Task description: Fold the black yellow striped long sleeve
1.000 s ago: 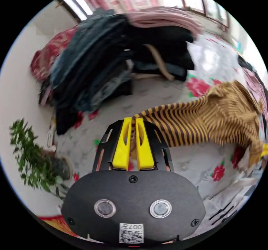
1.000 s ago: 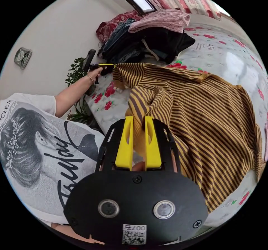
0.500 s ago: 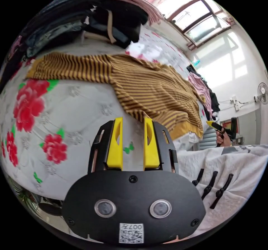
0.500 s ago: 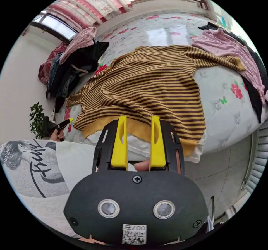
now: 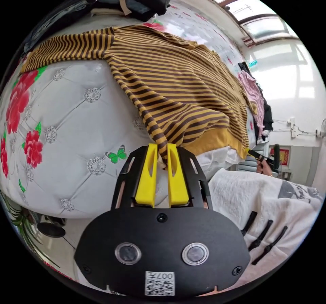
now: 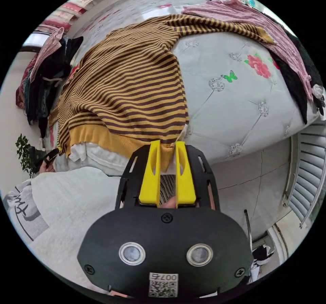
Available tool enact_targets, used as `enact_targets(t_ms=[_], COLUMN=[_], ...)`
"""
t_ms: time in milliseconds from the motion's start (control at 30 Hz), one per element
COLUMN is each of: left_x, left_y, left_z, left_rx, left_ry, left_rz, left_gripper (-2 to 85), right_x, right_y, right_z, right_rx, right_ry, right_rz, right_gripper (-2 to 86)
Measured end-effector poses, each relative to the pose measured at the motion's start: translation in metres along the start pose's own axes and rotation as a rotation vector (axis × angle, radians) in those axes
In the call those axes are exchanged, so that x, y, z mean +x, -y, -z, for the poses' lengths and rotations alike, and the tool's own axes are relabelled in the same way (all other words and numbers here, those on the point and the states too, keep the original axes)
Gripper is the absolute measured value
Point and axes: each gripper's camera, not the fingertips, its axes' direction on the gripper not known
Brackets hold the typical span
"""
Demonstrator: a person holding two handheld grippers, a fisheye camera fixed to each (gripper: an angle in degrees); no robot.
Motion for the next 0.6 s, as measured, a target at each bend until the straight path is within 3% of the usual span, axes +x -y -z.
enact_targets(t_ms=[100, 167, 233, 367, 467, 600], left_x=[-0.018, -0.039, -0.051, -0.015, 0.024, 0.054], left_y=[0.011, 0.026, 0.051, 0.121, 0.128, 0.097], left_z=[0.042, 0.088, 0.125, 0.250, 0.342, 0.391], left_rx=[0.054, 0.212, 0.281, 0.408, 0.565, 0.642], left_ry=[-0.254, -0.513, -0.612, -0.486, -0.483, -0.504], left_rz=[0.089, 0.163, 0.205, 0.076, -0.067, -0.230], left_gripper=[4.8, 4.7, 4.3, 3.7, 3.6, 3.6], right_x=[0.010, 0.027, 0.039, 0.014, -0.011, -0.019], right_y=[0.016, 0.041, 0.073, 0.134, 0.123, 0.073], right_z=[0.033, 0.075, 0.115, 0.256, 0.354, 0.400], right_rx=[0.026, 0.139, 0.223, 0.471, 0.688, 0.848], right_ry=[0.185, 0.416, 0.546, 0.604, 0.609, 0.585], right_rz=[0.089, 0.119, 0.117, 0.275, 0.413, 0.535], right_gripper=[2.8, 1.5, 1.0, 0.4, 0.2, 0.2])
